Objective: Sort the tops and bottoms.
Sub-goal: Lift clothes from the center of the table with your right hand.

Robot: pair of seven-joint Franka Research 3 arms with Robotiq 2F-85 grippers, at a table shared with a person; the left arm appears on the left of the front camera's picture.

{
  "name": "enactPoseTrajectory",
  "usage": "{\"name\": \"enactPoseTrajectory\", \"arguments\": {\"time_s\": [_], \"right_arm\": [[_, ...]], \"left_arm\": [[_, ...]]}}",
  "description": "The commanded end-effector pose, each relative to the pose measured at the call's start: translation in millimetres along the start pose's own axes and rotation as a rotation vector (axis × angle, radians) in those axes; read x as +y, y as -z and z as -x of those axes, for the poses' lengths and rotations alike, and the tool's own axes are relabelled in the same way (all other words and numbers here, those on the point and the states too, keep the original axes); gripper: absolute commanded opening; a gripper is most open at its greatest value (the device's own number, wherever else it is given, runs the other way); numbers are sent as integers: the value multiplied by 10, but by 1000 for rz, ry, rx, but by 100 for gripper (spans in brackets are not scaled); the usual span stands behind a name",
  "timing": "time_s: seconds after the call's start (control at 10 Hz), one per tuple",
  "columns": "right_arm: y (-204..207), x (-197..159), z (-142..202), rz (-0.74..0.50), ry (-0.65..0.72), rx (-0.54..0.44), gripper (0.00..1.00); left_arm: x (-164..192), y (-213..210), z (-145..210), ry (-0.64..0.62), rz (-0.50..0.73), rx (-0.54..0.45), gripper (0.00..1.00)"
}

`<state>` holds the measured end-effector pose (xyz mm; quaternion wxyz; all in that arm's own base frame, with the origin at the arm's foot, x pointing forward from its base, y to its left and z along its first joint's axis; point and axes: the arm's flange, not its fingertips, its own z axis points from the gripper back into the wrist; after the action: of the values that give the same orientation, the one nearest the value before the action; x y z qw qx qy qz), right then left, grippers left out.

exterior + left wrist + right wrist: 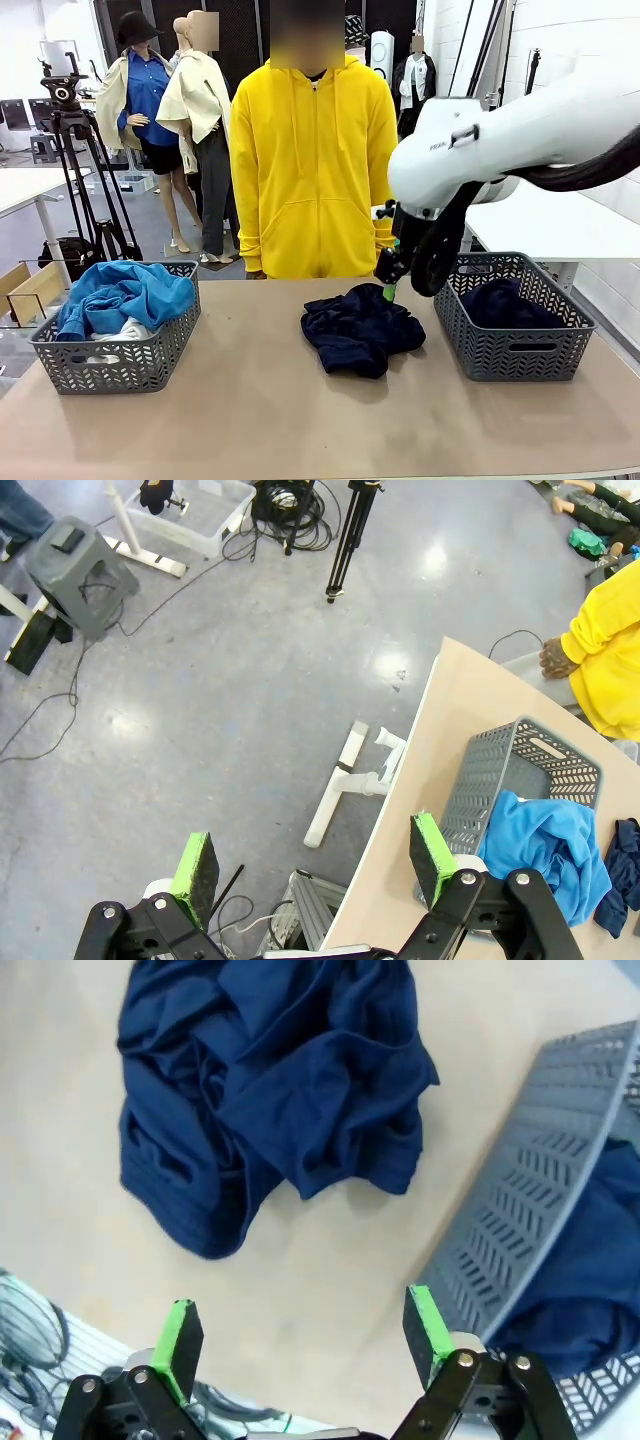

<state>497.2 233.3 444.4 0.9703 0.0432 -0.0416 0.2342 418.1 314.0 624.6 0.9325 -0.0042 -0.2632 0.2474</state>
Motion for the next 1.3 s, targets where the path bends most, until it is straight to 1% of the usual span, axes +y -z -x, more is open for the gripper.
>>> {"name": "enactPoseTrajectory", "arguments": {"time_s": [0.0,0.2,0.3,0.5,0.6,0.7,0.8,0.9,1.0,1.1,1.2], "right_arm": [[118,18,-187,29,56,9,100],[434,-15,-310,14,80,52,100],[582,-10,-373,28,99,59,100],[838,-14,-485,53,135,53,100],[934,-13,-539,88,159,34,100],[1009,-2,-595,106,151,-5,100],[1109,-2,-662,78,135,-11,100],[1205,25,-692,111,147,-7,100],[1262,53,-710,107,128,3,100],[1279,80,-717,78,104,12,100],[1271,87,-705,76,110,11,84]], "left_arm": [[5,-11,8,4,-5,1,100],[5,-11,8,4,-5,1,100],[5,-11,8,4,-5,1,100],[5,-11,8,4,-5,1,100],[5,-11,8,4,-5,1,100],[5,-11,8,4,-5,1,100],[5,-11,8,4,-5,1,100],[5,-11,8,4,-5,1,100],[5,-11,8,4,-5,1,100],[5,-11,8,4,-5,1,100],[5,-11,8,4,-5,1,100]]}}
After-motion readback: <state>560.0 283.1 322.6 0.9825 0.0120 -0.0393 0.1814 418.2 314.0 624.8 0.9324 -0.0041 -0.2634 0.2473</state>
